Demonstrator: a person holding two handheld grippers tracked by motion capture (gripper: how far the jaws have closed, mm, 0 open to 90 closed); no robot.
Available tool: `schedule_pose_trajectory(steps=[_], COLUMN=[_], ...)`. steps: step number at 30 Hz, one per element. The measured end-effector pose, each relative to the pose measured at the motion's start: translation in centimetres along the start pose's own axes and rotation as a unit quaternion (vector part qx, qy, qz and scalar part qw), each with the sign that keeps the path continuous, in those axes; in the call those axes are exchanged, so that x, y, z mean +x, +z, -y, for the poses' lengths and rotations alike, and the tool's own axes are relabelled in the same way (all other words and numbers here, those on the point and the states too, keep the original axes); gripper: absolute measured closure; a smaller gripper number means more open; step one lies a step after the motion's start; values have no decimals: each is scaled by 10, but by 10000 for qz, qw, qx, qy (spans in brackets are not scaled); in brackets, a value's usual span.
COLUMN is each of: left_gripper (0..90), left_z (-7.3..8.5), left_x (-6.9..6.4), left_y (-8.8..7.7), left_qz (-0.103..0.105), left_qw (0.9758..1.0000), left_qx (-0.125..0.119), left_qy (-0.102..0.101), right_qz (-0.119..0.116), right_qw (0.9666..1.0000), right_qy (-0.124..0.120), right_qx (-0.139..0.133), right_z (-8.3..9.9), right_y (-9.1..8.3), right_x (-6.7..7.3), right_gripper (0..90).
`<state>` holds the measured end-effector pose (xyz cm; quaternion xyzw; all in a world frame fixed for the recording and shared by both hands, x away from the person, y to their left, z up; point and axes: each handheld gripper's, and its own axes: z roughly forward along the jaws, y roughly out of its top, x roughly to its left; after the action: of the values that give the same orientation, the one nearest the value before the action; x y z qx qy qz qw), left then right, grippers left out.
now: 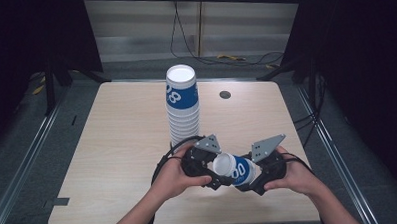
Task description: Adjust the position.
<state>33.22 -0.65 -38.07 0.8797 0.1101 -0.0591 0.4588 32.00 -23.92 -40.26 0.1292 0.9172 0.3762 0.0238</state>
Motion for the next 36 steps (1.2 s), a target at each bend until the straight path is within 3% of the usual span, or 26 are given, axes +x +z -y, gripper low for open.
schedule_pose_trajectory(steps=[36], left_gripper=[281], left_z=[3], left_x=[4], left_y=[5], left_qz=[15], left_qw=[10000], left_qx=[-14], left_qy=[-65], right_qz=[83], right_qw=[9997], right_qy=[57], right_qx=[-215], right_z=[8], right_y=[-1], right_x=[-2], right_gripper=[129])
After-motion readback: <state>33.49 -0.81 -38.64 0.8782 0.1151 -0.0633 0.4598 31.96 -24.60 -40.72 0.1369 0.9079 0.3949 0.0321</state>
